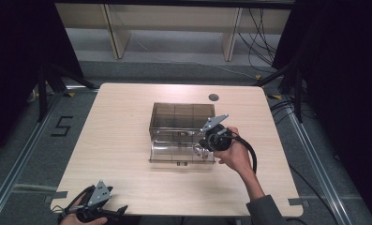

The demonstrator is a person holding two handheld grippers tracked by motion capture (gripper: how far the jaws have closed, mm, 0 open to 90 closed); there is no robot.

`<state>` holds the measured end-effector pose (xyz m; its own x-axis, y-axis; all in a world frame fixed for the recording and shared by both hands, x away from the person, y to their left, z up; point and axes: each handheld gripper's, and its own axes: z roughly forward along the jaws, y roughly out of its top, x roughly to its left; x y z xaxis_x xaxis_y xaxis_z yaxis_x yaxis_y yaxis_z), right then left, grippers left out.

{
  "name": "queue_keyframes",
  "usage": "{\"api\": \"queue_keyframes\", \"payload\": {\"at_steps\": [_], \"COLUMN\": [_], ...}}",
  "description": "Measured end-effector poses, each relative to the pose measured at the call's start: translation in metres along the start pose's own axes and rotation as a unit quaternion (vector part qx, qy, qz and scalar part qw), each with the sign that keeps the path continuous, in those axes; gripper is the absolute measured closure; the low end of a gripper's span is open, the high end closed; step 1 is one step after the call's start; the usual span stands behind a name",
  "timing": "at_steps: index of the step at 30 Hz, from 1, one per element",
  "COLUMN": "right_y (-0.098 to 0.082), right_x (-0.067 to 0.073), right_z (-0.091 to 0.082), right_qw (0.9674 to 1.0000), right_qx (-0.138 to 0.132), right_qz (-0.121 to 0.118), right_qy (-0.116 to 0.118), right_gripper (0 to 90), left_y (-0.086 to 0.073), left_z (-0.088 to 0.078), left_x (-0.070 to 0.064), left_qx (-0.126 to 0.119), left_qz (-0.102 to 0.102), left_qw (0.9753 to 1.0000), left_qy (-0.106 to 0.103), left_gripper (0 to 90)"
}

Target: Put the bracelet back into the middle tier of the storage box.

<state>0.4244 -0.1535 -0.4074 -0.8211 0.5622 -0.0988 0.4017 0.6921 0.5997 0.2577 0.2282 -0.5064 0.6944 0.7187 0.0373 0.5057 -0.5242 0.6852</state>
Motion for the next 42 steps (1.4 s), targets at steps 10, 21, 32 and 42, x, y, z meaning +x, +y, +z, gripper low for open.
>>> {"api": "queue_keyframes", "payload": {"at_steps": [10, 21, 32, 42], "right_y": [-0.006, -0.012, -0.013, -0.017], "right_x": [-0.002, -0.002, 0.003, 0.005], "right_z": [0.007, 0.019, 0.027, 0.024], "right_qw": [0.9999, 0.9995, 0.9990, 0.9990], "right_qx": [0.016, 0.028, 0.034, 0.012], "right_qz": [-0.002, 0.004, 0.011, 0.040], "right_qy": [0.002, 0.015, 0.026, 0.018], "right_gripper": [88.1, 88.1, 81.9, 59.1], "left_y": [0.000, 0.000, 0.000, 0.001], "left_z": [0.000, -0.001, 0.000, -0.003], "left_x": [0.000, 0.001, 0.000, 0.003], "left_qx": [-0.003, -0.002, -0.002, 0.015], "left_qz": [0.000, 0.012, 0.010, 0.032], "left_qw": [1.0000, 0.9999, 0.9999, 0.9994], "left_qy": [0.000, 0.002, -0.001, -0.004], "left_gripper": [16.2, 16.2, 16.2, 16.2]}}
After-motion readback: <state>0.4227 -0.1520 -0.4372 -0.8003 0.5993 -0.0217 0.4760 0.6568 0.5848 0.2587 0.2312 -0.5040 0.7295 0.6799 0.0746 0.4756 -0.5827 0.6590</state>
